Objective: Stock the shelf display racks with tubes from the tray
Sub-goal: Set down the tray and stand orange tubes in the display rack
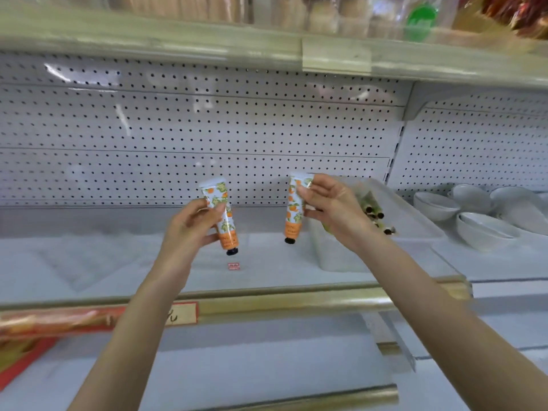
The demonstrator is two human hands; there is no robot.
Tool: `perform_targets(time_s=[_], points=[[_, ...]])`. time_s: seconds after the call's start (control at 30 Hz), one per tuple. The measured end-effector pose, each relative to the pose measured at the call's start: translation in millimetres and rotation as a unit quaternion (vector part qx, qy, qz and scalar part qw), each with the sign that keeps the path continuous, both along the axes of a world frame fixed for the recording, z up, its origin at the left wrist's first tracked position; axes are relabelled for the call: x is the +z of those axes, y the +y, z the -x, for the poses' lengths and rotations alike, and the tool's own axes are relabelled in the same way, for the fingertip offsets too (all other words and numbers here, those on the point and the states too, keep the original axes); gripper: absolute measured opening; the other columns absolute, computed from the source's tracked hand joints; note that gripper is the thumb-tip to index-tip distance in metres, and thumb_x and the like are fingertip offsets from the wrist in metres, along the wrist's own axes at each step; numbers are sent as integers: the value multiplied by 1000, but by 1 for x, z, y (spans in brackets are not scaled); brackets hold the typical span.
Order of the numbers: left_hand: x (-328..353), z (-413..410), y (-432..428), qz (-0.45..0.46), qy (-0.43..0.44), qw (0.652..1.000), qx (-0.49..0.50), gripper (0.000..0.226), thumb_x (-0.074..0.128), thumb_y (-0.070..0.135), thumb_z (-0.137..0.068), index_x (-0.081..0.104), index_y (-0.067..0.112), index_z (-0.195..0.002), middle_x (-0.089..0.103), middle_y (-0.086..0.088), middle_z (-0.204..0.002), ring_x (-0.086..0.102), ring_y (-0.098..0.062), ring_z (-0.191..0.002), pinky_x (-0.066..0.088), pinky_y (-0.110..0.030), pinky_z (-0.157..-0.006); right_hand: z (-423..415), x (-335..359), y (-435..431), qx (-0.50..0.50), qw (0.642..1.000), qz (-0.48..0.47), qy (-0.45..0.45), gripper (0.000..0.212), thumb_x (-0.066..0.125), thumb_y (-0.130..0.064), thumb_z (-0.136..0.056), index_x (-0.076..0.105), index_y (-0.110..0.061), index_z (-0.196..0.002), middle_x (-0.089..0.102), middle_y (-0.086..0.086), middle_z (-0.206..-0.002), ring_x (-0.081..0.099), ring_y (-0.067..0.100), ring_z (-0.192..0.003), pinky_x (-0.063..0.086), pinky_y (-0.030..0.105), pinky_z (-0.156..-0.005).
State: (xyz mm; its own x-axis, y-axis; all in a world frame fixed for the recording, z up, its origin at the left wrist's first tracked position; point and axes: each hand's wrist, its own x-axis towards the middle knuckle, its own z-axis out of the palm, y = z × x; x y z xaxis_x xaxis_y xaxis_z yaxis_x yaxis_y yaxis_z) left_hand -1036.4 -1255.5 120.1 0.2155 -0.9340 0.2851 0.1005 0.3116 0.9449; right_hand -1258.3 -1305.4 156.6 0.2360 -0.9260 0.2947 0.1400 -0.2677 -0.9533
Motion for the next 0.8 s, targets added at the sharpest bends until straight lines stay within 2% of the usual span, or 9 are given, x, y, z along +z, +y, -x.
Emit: perform_targets(time_s=[0.13,0.2,0.4,0.57,0.7,0.8], points=[[3,-32,36,-4,-10,999,41,17,61,24,-85,63,14,-98,67,-7,-104,65,-16,-92,54,-32,-80,-27,-4,18,19,1000,-3,-4,15,61,-4,-86,64,-18,-91,66,-5,-83,66,8,-76,54,24,-72],[6,-49,49,-2,-12,998,66,16,60,23,-87,63,14,-100,67,-8,-105,64,-19,-95,53,-34,-82,-44,-3,24,30,1000,-1,5,15,63,-5,-85,65,-19,-89,64,-1,-87,65,9,-78,54,25,-73],[2,-97,65,3,0,994,107,19,59,22,-89,62,12,-105,66,-8,-104,63,-20,-96,53,-34,-84,-89,-4,26,51,998,5,28,12,66,-9,-83,66,-20,-87,62,6,-94,64,14,-83,54,29,-76],[0,-149,58,14,-7,993,114,13,59,20,-89,62,12,-99,67,-3,-95,65,-17,-92,56,-24,-77,-137,-7,10,44,998,11,35,8,66,-11,-85,66,-19,-88,62,7,-94,64,15,-84,53,30,-74],[8,-204,43,24,-25,993,112,5,59,16,-88,62,16,-93,71,7,-82,66,-12,-85,56,-22,-75,-185,-7,-3,28,999,7,25,9,64,-9,-86,63,-17,-90,59,8,-97,63,14,-82,55,24,-69],[14,-247,30,24,-42,993,109,6,60,17,-88,63,17,-94,71,5,-85,67,-14,-88,56,-23,-77,-225,-11,-11,7,1000,-14,6,10,64,-8,-86,60,-16,-92,58,10,-97,62,15,-82,55,22,-66]])
